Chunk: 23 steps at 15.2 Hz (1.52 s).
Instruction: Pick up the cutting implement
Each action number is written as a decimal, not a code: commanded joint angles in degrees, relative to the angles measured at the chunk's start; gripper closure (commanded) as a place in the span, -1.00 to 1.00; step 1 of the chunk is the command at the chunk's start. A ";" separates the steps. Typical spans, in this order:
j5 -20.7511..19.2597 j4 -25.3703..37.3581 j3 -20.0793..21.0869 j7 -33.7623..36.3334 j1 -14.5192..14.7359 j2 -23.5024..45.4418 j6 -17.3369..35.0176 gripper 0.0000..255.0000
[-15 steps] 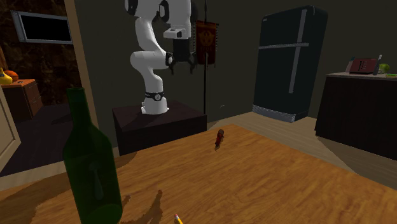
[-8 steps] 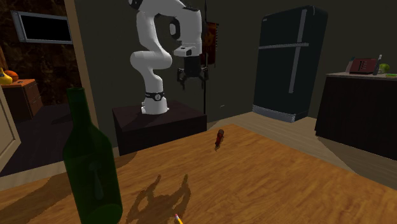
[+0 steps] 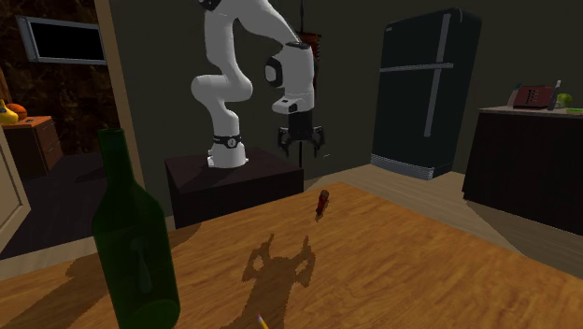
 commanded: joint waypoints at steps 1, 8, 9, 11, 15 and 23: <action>-0.44 2.19 0.21 2.88 0.19 4.95 3.51 -1.00; -2.41 12.04 -1.45 12.17 2.60 21.71 12.60 -1.00; -2.55 13.74 -1.89 13.31 3.07 24.01 13.52 -1.00; -2.52 14.01 -2.01 13.28 3.20 24.95 14.20 -1.00; -2.57 14.70 -2.13 12.94 3.34 28.07 16.61 -1.00; -2.60 15.13 -2.17 12.78 3.46 30.06 18.16 1.00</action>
